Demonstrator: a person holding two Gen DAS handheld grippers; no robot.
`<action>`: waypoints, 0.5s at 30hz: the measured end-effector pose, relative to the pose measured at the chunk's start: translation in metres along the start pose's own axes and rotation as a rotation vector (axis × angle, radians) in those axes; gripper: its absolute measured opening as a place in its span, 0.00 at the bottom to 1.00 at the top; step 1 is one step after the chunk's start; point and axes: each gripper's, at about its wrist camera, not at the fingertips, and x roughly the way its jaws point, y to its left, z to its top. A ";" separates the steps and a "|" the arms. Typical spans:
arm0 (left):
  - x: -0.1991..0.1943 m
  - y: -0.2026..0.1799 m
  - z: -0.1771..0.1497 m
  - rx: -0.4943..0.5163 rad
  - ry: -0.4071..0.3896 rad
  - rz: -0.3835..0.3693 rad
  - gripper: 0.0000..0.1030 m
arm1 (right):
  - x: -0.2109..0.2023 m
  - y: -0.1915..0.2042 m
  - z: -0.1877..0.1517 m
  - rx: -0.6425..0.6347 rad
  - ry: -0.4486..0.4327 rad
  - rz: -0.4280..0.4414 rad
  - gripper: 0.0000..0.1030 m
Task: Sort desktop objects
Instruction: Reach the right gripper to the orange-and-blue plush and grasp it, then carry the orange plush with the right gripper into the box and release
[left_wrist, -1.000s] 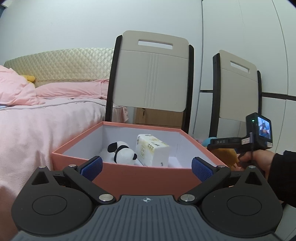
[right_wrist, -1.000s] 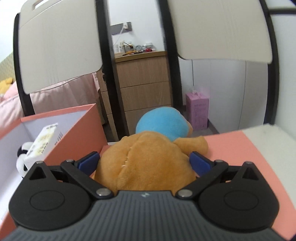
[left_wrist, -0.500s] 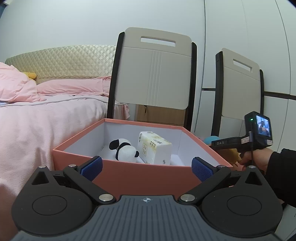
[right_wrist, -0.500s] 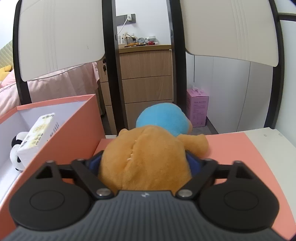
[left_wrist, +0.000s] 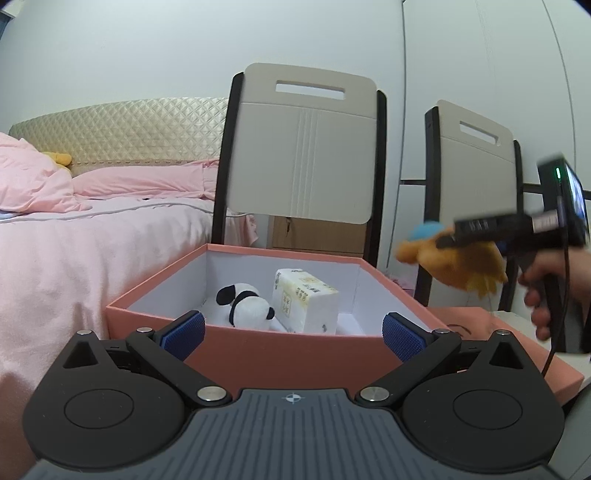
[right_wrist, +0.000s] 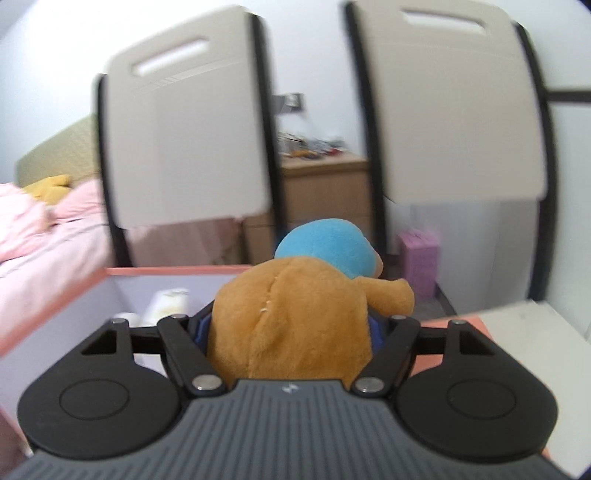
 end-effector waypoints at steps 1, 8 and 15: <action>-0.001 0.000 0.000 0.001 -0.002 -0.001 1.00 | -0.004 0.008 0.007 -0.015 0.003 0.028 0.72; -0.001 0.010 0.007 -0.038 -0.020 0.018 1.00 | 0.006 0.085 0.048 -0.214 0.145 0.317 0.74; -0.007 0.032 0.017 -0.106 -0.075 0.068 1.00 | 0.062 0.169 0.027 -0.420 0.377 0.508 0.74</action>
